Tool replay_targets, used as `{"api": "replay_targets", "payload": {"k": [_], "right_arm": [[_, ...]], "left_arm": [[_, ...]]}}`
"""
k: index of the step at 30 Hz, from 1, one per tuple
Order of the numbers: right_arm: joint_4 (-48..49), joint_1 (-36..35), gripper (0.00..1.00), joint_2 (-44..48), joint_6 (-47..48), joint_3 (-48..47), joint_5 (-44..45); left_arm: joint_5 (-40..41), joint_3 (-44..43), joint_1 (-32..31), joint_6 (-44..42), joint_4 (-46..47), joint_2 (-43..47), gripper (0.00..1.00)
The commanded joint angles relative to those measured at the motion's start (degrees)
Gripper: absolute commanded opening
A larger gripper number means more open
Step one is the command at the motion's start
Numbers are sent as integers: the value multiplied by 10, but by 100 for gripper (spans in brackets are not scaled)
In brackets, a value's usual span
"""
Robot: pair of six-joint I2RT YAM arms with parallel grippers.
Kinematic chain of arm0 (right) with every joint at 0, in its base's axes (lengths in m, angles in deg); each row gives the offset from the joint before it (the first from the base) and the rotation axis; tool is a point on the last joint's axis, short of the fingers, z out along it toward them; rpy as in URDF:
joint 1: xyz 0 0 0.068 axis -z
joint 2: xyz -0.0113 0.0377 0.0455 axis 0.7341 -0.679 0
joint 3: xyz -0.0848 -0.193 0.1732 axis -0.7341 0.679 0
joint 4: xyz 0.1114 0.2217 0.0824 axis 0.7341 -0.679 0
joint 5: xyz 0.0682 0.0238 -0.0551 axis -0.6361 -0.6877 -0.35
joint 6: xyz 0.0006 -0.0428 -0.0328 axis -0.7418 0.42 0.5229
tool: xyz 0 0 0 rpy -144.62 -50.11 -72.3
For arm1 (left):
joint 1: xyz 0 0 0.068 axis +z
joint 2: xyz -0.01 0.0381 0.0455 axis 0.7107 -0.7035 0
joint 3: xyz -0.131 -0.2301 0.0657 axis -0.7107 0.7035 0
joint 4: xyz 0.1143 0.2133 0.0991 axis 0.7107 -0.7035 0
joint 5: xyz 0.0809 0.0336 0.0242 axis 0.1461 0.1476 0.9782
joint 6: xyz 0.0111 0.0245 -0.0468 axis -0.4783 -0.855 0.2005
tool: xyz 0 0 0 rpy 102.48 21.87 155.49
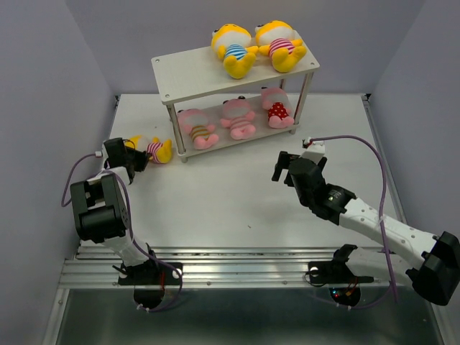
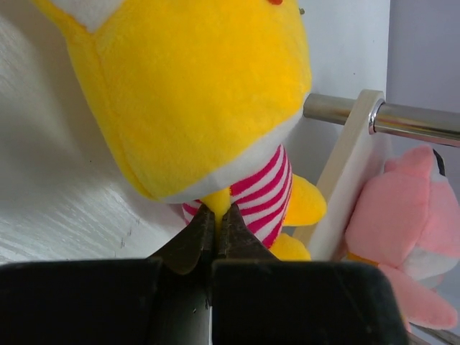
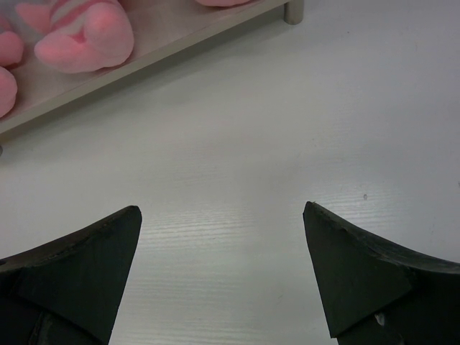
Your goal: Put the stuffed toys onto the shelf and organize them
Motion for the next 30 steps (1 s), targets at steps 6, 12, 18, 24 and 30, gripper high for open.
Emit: {"api": "replay_targets", "payload": {"k": [6,12,18,24,30], "right_arm": [[24,3,100,8,6,-13,5],[22,3,100,26,34,0,-19],[23,3,100,71,52,19,-35],[22,3,100,98,64,28,-37],[22,3,100,99,64,31,-42]], "left_arm": [[43,-49,4,-72,-66,107,0],[122,-185,10,-215,-225,187,0],[49,-328,26,-279,-292,223,0],[-156,-487,27,-301,-263,221,0],[-422,-646,20,-284,-255,136,0]]}}
